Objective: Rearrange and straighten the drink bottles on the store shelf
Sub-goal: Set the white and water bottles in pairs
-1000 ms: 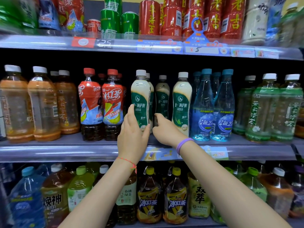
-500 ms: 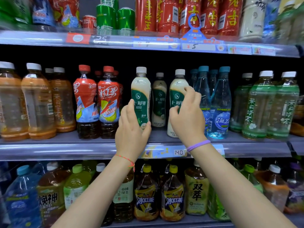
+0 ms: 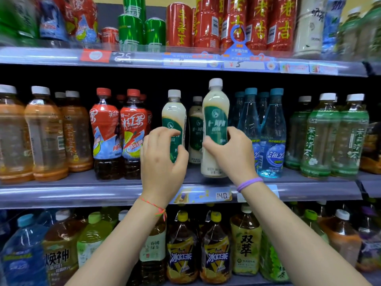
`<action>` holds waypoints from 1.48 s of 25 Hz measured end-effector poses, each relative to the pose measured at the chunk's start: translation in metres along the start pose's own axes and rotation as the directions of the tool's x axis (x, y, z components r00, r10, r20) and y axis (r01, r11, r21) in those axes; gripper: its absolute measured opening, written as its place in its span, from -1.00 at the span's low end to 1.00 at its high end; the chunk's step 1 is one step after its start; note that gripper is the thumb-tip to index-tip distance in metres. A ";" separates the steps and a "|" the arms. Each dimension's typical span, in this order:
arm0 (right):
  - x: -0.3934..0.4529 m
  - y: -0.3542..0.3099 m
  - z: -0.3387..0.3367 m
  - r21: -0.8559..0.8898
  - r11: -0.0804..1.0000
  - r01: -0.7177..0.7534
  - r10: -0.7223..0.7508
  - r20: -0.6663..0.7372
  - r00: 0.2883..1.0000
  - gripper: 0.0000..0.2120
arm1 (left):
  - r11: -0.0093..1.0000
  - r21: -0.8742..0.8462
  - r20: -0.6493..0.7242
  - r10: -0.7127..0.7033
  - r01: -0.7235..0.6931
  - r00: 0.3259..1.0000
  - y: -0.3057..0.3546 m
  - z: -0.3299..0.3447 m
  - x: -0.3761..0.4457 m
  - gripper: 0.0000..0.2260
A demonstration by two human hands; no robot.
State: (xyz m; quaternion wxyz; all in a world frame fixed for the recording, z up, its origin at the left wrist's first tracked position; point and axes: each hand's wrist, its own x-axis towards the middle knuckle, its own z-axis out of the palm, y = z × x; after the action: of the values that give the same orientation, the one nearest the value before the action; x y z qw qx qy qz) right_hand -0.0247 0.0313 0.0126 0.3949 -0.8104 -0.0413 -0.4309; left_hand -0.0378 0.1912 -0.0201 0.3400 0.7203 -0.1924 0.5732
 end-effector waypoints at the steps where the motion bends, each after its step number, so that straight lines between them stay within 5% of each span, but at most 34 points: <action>1: 0.000 -0.008 -0.009 0.111 0.994 -0.005 0.003 0.022 1.000 -0.75 | 0.987 -0.133 0.059 -0.085 0.092 0.995 0.009 -0.005 0.006 -0.80; 4: -0.005 -0.030 -0.028 0.323 0.946 -0.005 -0.079 0.247 0.966 -0.87 | 0.722 -0.459 0.416 -0.340 0.518 0.843 0.030 -0.015 0.026 -0.76; 7: -0.025 -0.037 -0.026 0.349 0.937 0.000 -0.185 0.496 0.849 -0.73 | 0.467 -0.598 0.555 -0.346 0.652 0.757 0.033 -0.018 0.032 -0.67; 9: -0.026 -0.034 -0.022 0.444 0.879 -0.172 -0.120 0.556 0.822 -0.56 | 0.494 -0.617 0.493 -0.364 0.613 0.790 0.026 -0.019 0.024 -0.64; 11: -0.011 -0.022 -0.012 0.466 0.856 -0.224 0.008 0.422 0.907 -0.51 | 0.553 -0.594 0.437 -0.388 0.584 0.812 0.018 -0.020 0.014 -0.57; 14: 0.021 0.003 0.024 0.232 0.953 -0.195 0.164 0.145 0.976 -0.86 | 0.667 -0.510 0.351 -0.414 0.543 0.840 0.009 -0.023 0.010 -0.54; 17: 0.048 0.013 0.061 0.003 0.951 -0.309 0.299 0.239 0.924 -0.57 | 0.744 -0.394 0.294 -0.455 0.540 0.841 0.002 -0.021 0.006 -0.55; 21: 0.070 0.023 0.090 0.078 0.893 -0.443 0.388 0.366 0.846 -0.41 | 0.738 -0.351 0.315 -0.486 0.576 0.815 -0.008 -0.017 -0.001 -0.51; 33: 0.041 0.021 0.053 -0.088 0.982 -0.170 0.189 0.326 0.926 -0.58 | 0.725 -0.429 0.312 -0.440 0.539 0.842 -0.006 -0.009 -0.004 -0.61; 35: 0.025 0.010 0.027 0.054 0.988 -0.148 0.129 0.268 0.955 -0.53 | 0.688 -0.483 0.342 -0.421 0.542 0.840 0.004 -0.006 -0.003 -0.62; 37: 0.008 -0.002 0.001 0.437 0.872 -0.222 0.085 0.313 0.946 -0.53 | 0.630 -0.556 0.389 -0.380 0.542 0.839 0.015 -0.006 0.003 -0.64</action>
State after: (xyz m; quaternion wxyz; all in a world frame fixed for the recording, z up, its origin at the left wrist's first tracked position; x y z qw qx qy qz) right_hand -0.0197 0.0314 0.0197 0.6011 -0.7455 -0.1346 -0.2545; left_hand -0.0506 0.1853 -0.0126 0.6774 0.6448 -0.2242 0.2742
